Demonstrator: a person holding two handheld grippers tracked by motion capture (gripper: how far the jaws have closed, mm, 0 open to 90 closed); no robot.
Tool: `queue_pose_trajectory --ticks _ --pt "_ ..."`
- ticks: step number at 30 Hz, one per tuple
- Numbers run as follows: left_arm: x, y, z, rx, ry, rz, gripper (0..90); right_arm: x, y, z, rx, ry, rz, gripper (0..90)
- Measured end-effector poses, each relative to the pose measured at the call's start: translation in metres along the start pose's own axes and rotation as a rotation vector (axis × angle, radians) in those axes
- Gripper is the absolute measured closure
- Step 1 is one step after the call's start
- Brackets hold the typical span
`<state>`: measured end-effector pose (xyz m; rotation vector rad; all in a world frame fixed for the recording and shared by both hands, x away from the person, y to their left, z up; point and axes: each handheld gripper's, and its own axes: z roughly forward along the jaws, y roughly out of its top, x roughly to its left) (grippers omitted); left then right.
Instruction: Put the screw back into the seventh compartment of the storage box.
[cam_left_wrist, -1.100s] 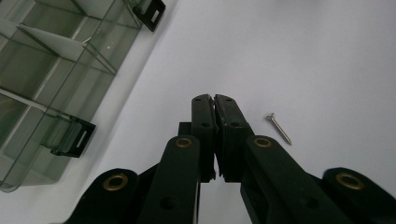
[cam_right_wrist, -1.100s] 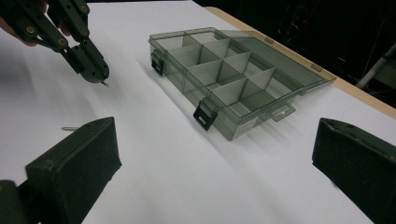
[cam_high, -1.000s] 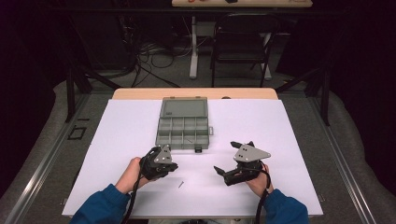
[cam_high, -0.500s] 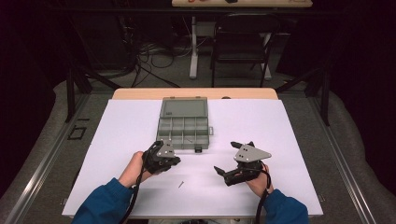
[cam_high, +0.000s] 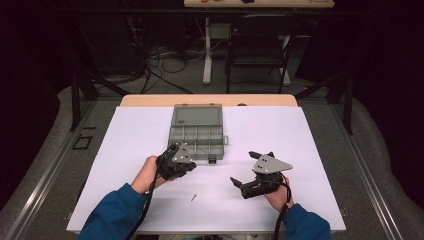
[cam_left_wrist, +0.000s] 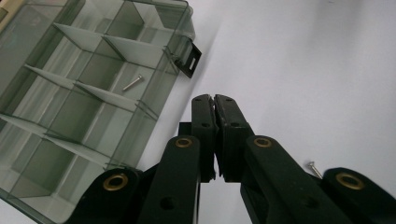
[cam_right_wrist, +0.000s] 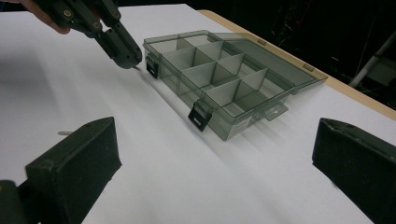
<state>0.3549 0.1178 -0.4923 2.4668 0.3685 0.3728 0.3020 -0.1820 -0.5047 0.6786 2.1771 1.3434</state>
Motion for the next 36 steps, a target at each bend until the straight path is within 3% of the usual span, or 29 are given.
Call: queue_pose_trajectory --ticks 25,28,36 --pt "0.031 0.040 -0.006 -0.010 0.032 0.017 87.4 -0.002 -0.001 0.000 0.001 0.000 0.002 0.0" --pt "0.036 0.047 -0.008 -0.019 0.013 0.003 87.5 -0.002 0.000 -0.001 -0.002 0.001 0.001 0.0" --pt "0.046 0.062 -0.007 0.012 0.036 0.014 87.6 -0.002 0.000 -0.001 0.000 0.000 0.003 0.0"
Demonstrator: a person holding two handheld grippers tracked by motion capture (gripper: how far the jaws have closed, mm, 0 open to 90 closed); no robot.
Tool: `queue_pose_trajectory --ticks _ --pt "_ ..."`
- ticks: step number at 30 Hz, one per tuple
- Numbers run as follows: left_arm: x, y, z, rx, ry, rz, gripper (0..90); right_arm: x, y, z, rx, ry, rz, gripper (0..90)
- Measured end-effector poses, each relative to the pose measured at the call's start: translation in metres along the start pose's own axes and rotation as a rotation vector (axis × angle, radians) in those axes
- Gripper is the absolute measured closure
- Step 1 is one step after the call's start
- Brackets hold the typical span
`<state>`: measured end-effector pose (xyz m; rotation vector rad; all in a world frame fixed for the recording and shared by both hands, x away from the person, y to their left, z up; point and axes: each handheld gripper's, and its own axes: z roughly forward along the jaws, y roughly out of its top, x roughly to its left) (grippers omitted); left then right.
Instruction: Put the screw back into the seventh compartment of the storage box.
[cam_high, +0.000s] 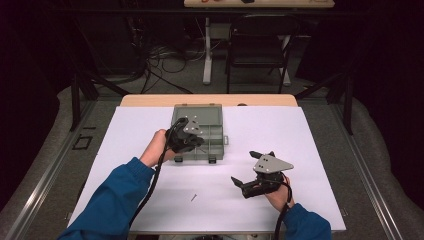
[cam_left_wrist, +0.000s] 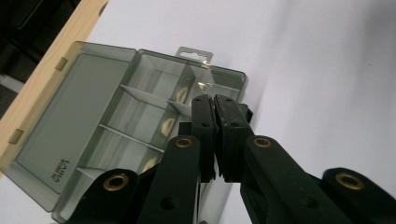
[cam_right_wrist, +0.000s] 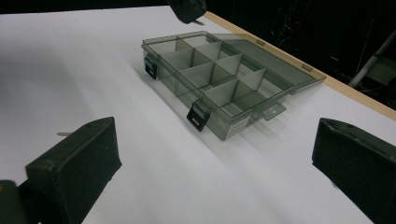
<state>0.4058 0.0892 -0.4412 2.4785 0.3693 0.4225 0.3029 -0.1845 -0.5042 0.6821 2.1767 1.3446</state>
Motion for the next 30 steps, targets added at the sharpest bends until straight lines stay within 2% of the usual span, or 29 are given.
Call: queue_pose_trajectory --ticks 7,16,17,21,26,27,29,30 --pt "0.009 0.002 0.014 0.042 0.017 -0.013 87.6 0.000 0.000 0.000 0.000 0.000 0.000 0.0" --pt "0.020 -0.001 0.040 0.123 0.016 -0.060 87.5 0.000 0.000 0.000 -0.004 0.002 0.004 0.0" --pt "0.021 -0.001 0.043 0.131 0.006 -0.066 87.5 0.000 0.000 0.001 -0.004 0.001 0.002 0.0" --pt "0.022 -0.003 0.053 0.151 -0.004 -0.089 87.4 0.000 0.000 0.001 -0.005 0.000 0.003 0.0" --pt "0.022 -0.003 0.061 0.168 0.007 -0.100 86.9 0.000 0.000 0.001 -0.005 0.004 0.003 0.0" --pt "0.023 -0.004 0.062 0.165 0.008 -0.111 81.9 0.000 0.000 0.001 -0.002 0.003 0.003 0.0" --pt "0.024 -0.005 0.063 0.152 -0.014 -0.122 63.5 0.000 0.000 0.001 -0.004 0.004 0.003 0.0" --pt "0.024 -0.005 0.061 0.146 -0.001 -0.133 56.4 0.000 0.000 0.000 -0.006 0.004 0.003 0.0"
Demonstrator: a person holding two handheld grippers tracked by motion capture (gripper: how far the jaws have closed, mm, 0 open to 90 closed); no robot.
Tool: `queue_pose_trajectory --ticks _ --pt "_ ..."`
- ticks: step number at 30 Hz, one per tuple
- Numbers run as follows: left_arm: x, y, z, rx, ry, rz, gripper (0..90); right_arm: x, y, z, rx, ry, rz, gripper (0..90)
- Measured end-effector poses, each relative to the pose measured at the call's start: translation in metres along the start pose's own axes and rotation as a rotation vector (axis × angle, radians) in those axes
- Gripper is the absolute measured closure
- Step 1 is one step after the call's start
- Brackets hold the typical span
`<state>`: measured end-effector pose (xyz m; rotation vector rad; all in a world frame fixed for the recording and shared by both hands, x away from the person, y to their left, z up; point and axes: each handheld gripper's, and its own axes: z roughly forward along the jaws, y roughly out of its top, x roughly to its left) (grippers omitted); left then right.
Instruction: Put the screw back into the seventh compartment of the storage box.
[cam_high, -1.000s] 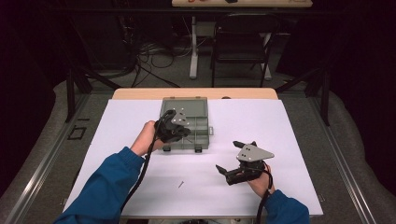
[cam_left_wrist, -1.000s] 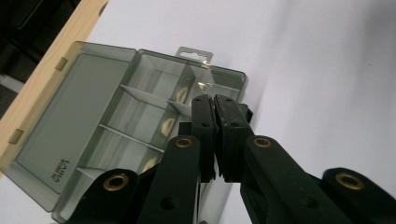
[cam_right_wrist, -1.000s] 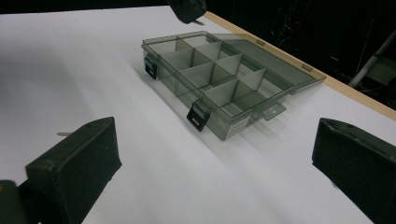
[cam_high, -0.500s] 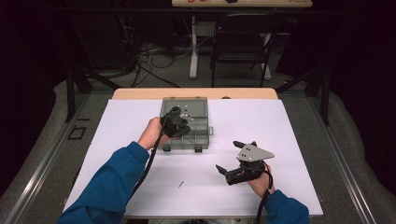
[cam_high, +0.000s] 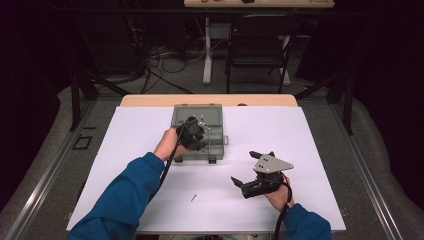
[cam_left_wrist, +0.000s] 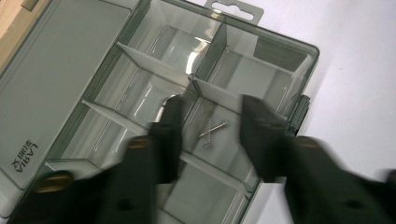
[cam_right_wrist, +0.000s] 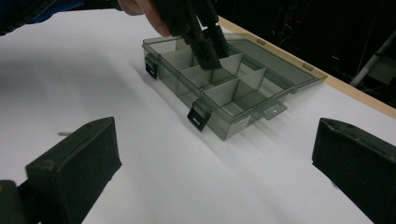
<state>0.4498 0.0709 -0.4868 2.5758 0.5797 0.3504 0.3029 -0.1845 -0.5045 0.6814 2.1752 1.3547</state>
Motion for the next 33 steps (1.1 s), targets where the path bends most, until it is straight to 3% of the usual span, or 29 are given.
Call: queue_pose_trajectory --ticks 3,6,9,13,23,33 --pt "0.000 -0.001 -0.009 -0.039 0.021 -0.025 42.4 0.000 0.000 -0.001 0.004 -0.002 0.002 0.0" --pt "-0.001 -0.003 -0.018 -0.056 0.021 -0.007 31.6 0.000 0.000 0.000 0.002 0.001 -0.001 0.0" --pt "-0.005 -0.004 -0.027 -0.068 0.014 0.015 23.6 0.000 0.000 -0.001 0.003 0.002 0.001 0.0" --pt "-0.011 -0.008 -0.038 -0.086 0.012 0.012 17.0 0.000 0.000 0.000 -0.005 -0.005 0.002 0.0" --pt "-0.029 -0.019 -0.062 -0.092 0.034 0.025 12.0 0.000 0.001 -0.001 -0.012 -0.007 0.006 0.0" --pt "-0.048 -0.033 -0.072 -0.091 0.032 0.039 9.6 -0.001 0.001 -0.003 -0.012 -0.013 0.010 0.0"
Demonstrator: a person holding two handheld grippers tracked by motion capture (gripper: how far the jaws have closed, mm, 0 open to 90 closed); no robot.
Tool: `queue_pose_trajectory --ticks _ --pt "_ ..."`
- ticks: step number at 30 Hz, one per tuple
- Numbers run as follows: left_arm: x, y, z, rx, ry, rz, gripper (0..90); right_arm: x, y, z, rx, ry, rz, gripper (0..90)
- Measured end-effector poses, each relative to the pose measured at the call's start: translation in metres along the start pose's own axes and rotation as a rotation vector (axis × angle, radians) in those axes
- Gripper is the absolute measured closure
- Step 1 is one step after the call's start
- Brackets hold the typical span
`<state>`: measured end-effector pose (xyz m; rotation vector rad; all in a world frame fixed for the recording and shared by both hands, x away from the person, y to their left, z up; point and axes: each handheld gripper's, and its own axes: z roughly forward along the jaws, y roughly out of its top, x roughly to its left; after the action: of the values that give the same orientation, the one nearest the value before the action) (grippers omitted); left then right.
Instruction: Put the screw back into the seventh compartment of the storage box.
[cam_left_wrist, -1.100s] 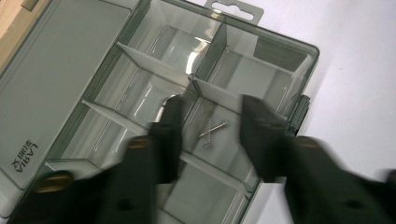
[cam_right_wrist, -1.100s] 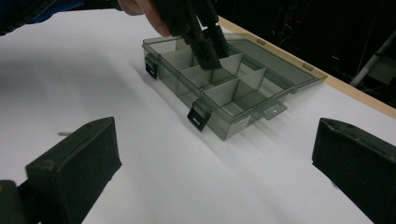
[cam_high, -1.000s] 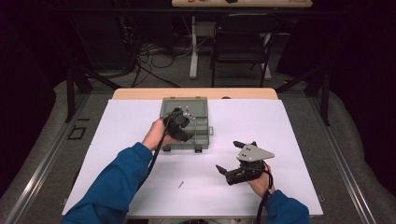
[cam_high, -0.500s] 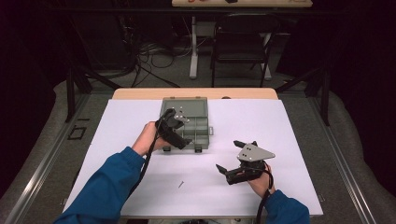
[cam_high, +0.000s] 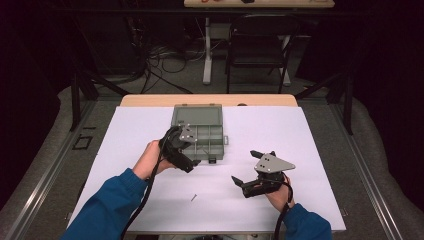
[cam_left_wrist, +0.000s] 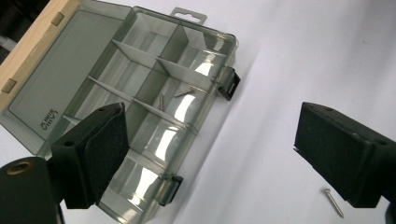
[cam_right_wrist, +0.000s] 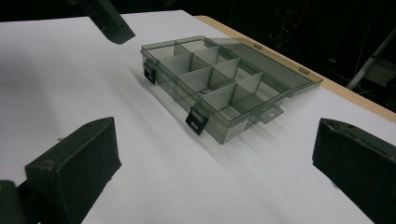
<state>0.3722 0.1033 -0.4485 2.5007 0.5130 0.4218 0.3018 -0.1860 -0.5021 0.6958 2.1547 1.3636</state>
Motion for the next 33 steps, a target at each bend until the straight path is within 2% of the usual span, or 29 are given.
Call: queue_pose_trajectory --ticks 5,18,28,33 --pt "-0.009 -0.005 -0.003 0.005 0.001 -0.006 6.5 0.000 0.000 0.000 -0.001 0.002 0.000 0.0" --pt "-0.026 -0.014 -0.009 -0.002 -0.007 0.008 2.5 0.000 0.000 0.000 -0.002 0.000 -0.003 0.0" --pt "-0.039 -0.027 -0.003 0.012 -0.015 0.008 0.2 0.000 0.000 0.000 0.000 -0.004 -0.002 0.0" --pt "-0.043 -0.034 -0.002 0.005 -0.020 -0.001 0.1 0.000 0.000 0.000 -0.001 -0.005 -0.004 0.0"
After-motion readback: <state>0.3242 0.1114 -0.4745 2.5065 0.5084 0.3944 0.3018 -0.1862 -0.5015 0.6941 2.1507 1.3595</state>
